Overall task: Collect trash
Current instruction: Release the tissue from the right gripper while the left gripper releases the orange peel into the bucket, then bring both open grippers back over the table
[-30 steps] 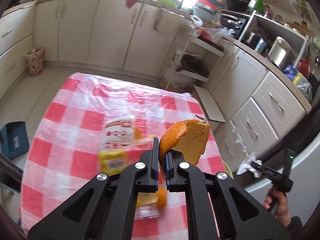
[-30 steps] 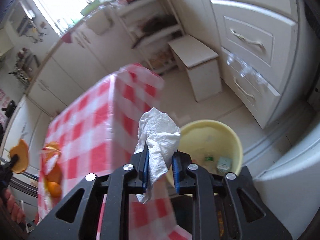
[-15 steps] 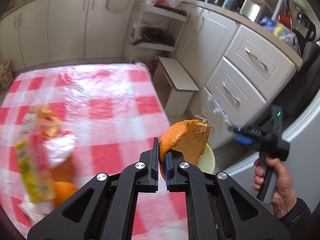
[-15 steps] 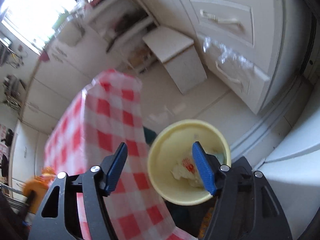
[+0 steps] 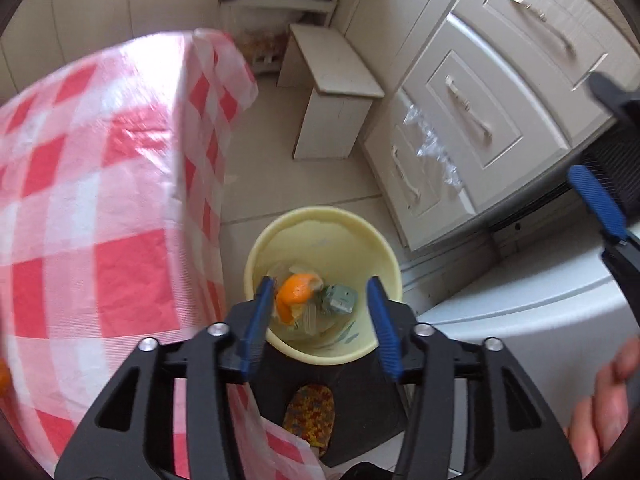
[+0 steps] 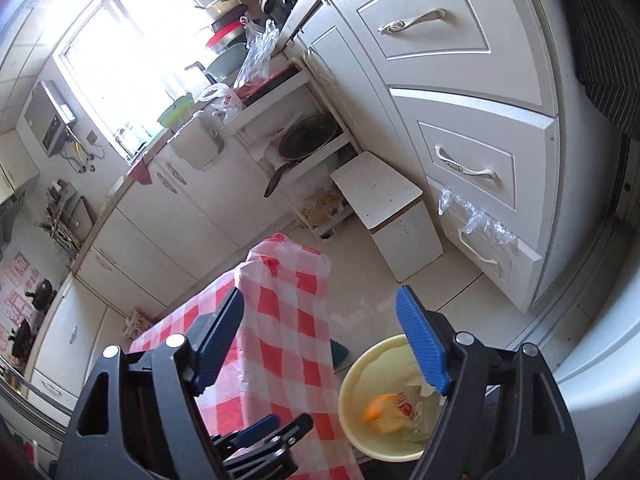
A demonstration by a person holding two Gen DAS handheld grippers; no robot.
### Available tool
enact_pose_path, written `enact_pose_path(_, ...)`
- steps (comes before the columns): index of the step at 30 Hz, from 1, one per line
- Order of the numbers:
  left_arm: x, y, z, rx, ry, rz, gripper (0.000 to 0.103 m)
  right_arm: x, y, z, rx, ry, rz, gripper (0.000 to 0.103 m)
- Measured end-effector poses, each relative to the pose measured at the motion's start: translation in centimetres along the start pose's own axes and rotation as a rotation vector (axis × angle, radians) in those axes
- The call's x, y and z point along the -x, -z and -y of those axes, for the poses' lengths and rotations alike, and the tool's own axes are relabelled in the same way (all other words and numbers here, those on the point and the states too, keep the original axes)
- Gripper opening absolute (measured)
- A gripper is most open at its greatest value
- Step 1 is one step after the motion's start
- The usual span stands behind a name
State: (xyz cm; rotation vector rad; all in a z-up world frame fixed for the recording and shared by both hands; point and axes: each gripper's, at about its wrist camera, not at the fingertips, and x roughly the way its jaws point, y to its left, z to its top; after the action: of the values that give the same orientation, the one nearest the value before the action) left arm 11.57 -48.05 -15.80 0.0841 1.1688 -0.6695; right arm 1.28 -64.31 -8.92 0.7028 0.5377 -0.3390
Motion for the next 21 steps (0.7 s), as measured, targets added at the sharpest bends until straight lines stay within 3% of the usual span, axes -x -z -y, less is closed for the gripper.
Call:
enact_pose_path(5,8.4,1.2,-3.0,-0.061,-0.082,0.157,0.063,0.4,0.0,-2.2,0.009,-0.045,0.017,0.075)
enact_pose_path(10,20.3,5.4,-10.4,-0.050,-0.328,0.405,0.080,1.1,1.3,-6.7,0.061,-0.114,0.025,0.076)
enact_pose_path(12,24.3,7.7,-14.0,-0.007,-0.424,0.469,0.082,2.3,2.3,-9.3,0.097,-0.166,0.034,0.077)
enact_pose_path(15,29.2,11.8,-19.7,0.113,-0.545,0.539,0.084,4.8,4.6,-12.8,0.182,-0.219,0.083,0.088)
enact_pose_path(21,32.4,19.6,-27.2,0.315,-0.594,0.563,0.087,9.7,12.6,-16.8,0.329,-0.250,0.123,0.092)
